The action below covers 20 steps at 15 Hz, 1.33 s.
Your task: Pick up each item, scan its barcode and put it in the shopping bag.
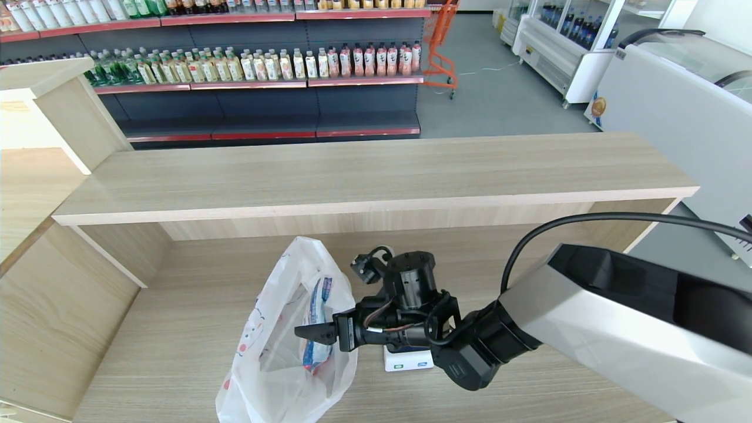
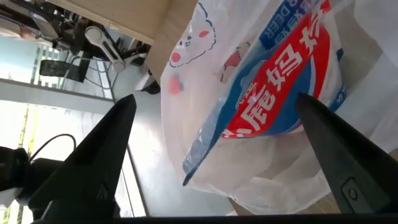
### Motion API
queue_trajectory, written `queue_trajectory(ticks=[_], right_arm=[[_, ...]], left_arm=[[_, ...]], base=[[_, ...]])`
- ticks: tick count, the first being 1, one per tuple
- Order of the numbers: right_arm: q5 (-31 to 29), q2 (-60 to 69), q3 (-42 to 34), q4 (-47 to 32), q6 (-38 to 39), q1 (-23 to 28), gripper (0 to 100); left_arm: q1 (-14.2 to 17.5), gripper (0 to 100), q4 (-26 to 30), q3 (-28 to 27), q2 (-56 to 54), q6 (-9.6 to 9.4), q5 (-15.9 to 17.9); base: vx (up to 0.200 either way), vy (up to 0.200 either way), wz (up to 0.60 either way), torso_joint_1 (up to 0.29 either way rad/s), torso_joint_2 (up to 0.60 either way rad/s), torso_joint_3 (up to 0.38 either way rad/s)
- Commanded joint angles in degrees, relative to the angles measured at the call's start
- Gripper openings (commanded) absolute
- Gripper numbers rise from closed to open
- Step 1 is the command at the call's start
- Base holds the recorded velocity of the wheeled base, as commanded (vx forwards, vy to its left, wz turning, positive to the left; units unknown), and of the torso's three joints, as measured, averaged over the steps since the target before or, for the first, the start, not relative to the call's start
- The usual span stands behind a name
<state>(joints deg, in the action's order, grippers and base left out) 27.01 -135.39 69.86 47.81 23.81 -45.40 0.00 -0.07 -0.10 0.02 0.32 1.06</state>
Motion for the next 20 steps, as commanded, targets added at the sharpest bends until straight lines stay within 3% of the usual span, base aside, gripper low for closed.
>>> queue_trajectory(ticks=[1, 4, 7, 12, 16, 20], right_arm=[[0.1, 0.1, -0.2, 0.1, 0.9, 0.2, 100], [0.1, 0.9, -0.9, -0.3, 1.7, 1.1, 100], [0.1, 3.7, -6.2, -0.5, 1.9, 3.1, 100], [0.1, 7.2, -9.3, -0.3, 8.5, 8.9, 100], [7.0, 14.5, -14.2, -0.3, 16.0, 14.1, 100], [10.6, 25.6, -23.0, -0.2, 15.5, 19.7, 100]], left_arm=[[0.0, 100, 0.0, 0.0, 0.0, 0.03, 0.0], [0.0, 100, 0.0, 0.0, 0.0, 0.03, 0.0], [0.0, 100, 0.0, 0.0, 0.0, 0.03, 0.0], [0.0, 100, 0.0, 0.0, 0.0, 0.03, 0.0], [0.0, 100, 0.0, 0.0, 0.0, 0.03, 0.0], [0.0, 100, 0.0, 0.0, 0.0, 0.03, 0.0]], base=[[0.0, 0.0, 0.0, 0.0, 0.0, 0.0], [0.0, 0.0, 0.0, 0.0, 0.0, 0.0], [0.0, 0.0, 0.0, 0.0, 0.0, 0.0], [0.0, 0.0, 0.0, 0.0, 0.0, 0.0], [0.0, 0.0, 0.0, 0.0, 0.0, 0.0], [0.0, 0.0, 0.0, 0.0, 0.0, 0.0]])
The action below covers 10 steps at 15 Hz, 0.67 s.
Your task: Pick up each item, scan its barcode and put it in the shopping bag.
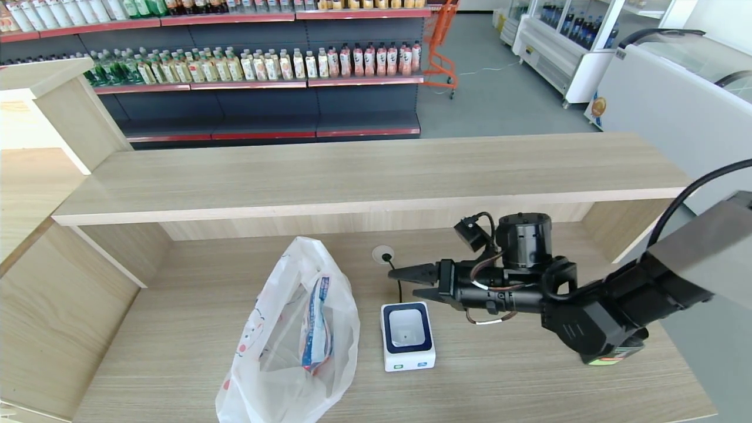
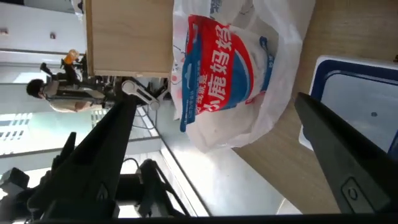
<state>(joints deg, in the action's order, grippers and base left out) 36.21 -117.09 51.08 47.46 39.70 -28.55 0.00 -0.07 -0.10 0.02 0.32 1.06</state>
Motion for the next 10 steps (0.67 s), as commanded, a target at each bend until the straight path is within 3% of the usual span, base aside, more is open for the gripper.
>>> queue_trajectory(ticks=[1, 2, 8, 10], right_arm=[[1.6, 12.2, -7.1, -0.3, -2.9, 4.9, 100], [1.6, 16.5, -10.0, -0.9, -5.9, 6.8, 100], [-0.3, 36.6, -26.6, -9.5, -42.2, 20.1, 100], [-2.0, 40.6, -29.6, -9.8, -45.0, 22.2, 100]], left_arm=[[0.0, 100, 0.0, 0.0, 0.0, 0.03, 0.0], [0.0, 100, 0.0, 0.0, 0.0, 0.03, 0.0], [0.0, 100, 0.0, 0.0, 0.0, 0.03, 0.0], [0.0, 100, 0.0, 0.0, 0.0, 0.03, 0.0]], base=[[0.0, 0.0, 0.0, 0.0, 0.0, 0.0], [0.0, 0.0, 0.0, 0.0, 0.0, 0.0], [0.0, 0.0, 0.0, 0.0, 0.0, 0.0], [0.0, 0.0, 0.0, 0.0, 0.0, 0.0]])
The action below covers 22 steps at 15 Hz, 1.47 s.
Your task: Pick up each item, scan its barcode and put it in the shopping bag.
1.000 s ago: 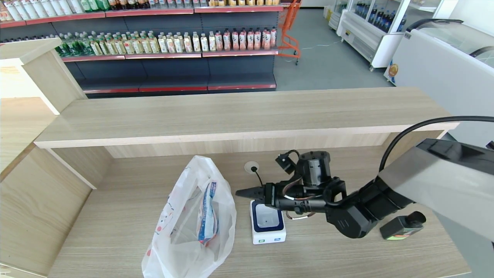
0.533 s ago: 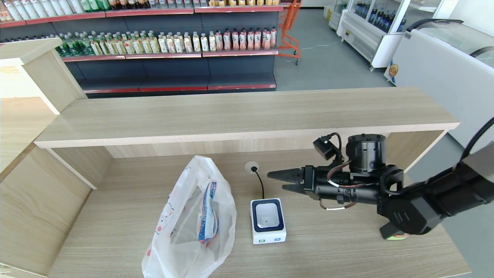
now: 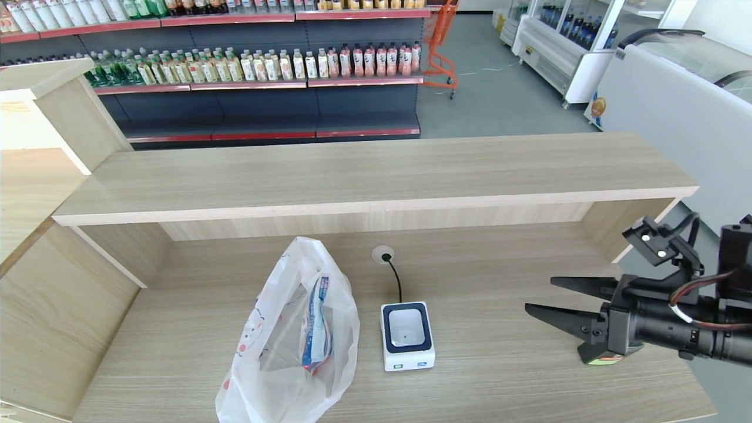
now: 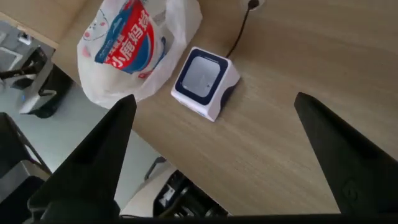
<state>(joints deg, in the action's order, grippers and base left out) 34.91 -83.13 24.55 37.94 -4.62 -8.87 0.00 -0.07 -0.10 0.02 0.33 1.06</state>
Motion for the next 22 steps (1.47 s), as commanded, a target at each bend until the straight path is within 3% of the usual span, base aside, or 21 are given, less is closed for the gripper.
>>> queue_trajectory(ticks=[1, 5, 8, 14, 22], right_arm=[[-1.0, 7.8, -4.7, -0.2, -0.7, 4.6, 100], [-5.6, 15.5, -12.8, -1.2, -0.9, 11.1, 100], [-5.7, 18.8, -11.5, -6.6, -0.8, 11.5, 100], [-6.3, 19.5, -9.6, -7.0, -0.7, 11.5, 100], [-6.9, 19.6, -10.2, -8.1, 0.6, 11.3, 100]], left_arm=[[0.0, 100, 0.0, 0.0, 0.0, 0.02, 0.0], [0.0, 100, 0.0, 0.0, 0.0, 0.02, 0.0], [0.0, 100, 0.0, 0.0, 0.0, 0.02, 0.0], [0.0, 100, 0.0, 0.0, 0.0, 0.29, 0.0], [0.0, 100, 0.0, 0.0, 0.0, 0.29, 0.0]], base=[[0.0, 0.0, 0.0, 0.0, 0.0, 0.0], [0.0, 0.0, 0.0, 0.0, 0.0, 0.0], [0.0, 0.0, 0.0, 0.0, 0.0, 0.0], [0.0, 0.0, 0.0, 0.0, 0.0, 0.0], [-0.2, -0.2, 0.0, 0.004, 0.0, 0.002]])
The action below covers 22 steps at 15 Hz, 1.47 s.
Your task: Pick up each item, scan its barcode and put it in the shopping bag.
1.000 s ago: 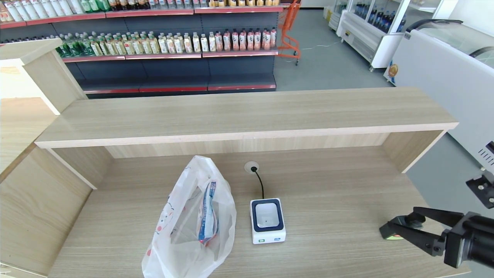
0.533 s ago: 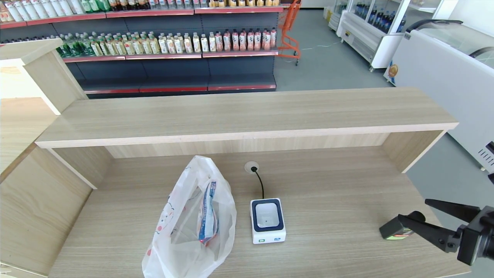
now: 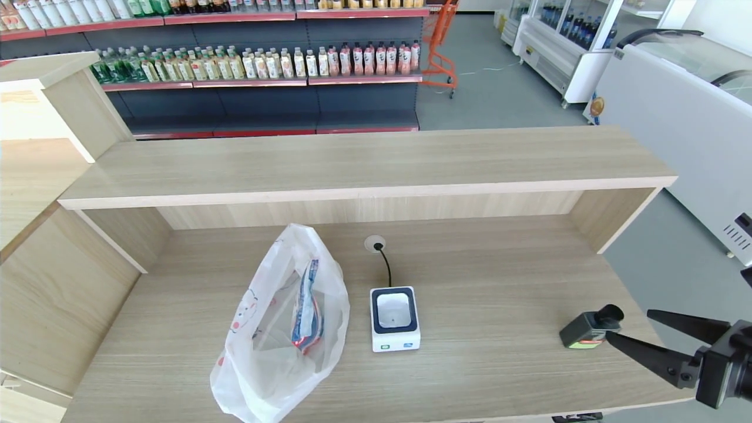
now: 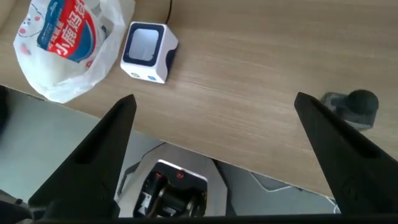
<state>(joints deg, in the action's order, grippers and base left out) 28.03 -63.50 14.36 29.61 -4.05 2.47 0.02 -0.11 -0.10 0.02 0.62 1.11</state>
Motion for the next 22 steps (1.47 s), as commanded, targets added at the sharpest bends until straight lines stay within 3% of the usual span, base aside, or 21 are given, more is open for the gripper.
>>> queue_trajectory(ticks=[1, 3, 6, 10, 12, 13, 15, 19, 22], right_arm=[[0.0, 0.5, 0.3, -1.8, 0.2, 0.0, 100], [-1.1, 0.5, 0.3, -3.3, 0.3, 0.2, 100], [-7.5, -2.5, 0.9, -3.6, 0.2, 0.2, 100], [-10.1, -5.8, 1.8, -3.9, -2.9, 0.4, 100], [-12.9, -8.1, 1.8, -3.9, -7.3, 1.7, 100], [-17.9, -10.7, 1.9, -3.9, -11.9, 3.0, 100], [-19.0, -12.3, 2.3, -4.8, -17.1, 4.5, 100], [-23.4, -17.3, 6.3, -9.4, -26.5, 4.4, 100], [-23.5, -24.0, 10.3, -9.4, -34.2, 3.4, 100]], left_arm=[[0.0, 100, 0.0, 0.0, 0.0, -0.09, -0.1], [0.0, 100, 0.0, 0.0, 0.0, -0.18, -0.1], [0.0, 100, 0.0, 0.0, 0.0, -0.09, -0.1], [0.0, 100, 0.0, 0.0, 0.0, -0.27, -0.1], [0.0, 100, 0.0, 0.0, 0.0, -0.27, -0.1], [0.0, 100, 0.0, 0.0, 0.0, -0.27, -0.1], [0.0, 100, 0.0, 0.0, 0.0, -0.18, -0.1], [0.0, 100, 0.0, 0.0, 0.0, -0.18, -0.1], [0.0, 100, 0.0, 0.0, 0.0, -0.18, -0.1]], base=[[-0.2, -0.2, 0.0, -0.017, 0.0, 0.007], [0.0, 0.0, 0.0, 0.0, 0.0, 0.0], [0.0, 0.0, 0.0, 0.0, 0.0, 0.0], [0.0, -0.2, 0.0, 0.01, 0.0, 0.002], [0.0, -0.2, 0.0, -0.002, -0.01, 0.005], [0.0, -0.2, 0.0, 0.027, 0.0, 0.002], [0.0, -0.2, 0.0, 0.015, 0.0, -0.007], [0.0, 0.0, 0.0, 0.0, 0.0, 0.0], [0.0, 0.0, 0.0, 0.0, 0.0, 0.0]])
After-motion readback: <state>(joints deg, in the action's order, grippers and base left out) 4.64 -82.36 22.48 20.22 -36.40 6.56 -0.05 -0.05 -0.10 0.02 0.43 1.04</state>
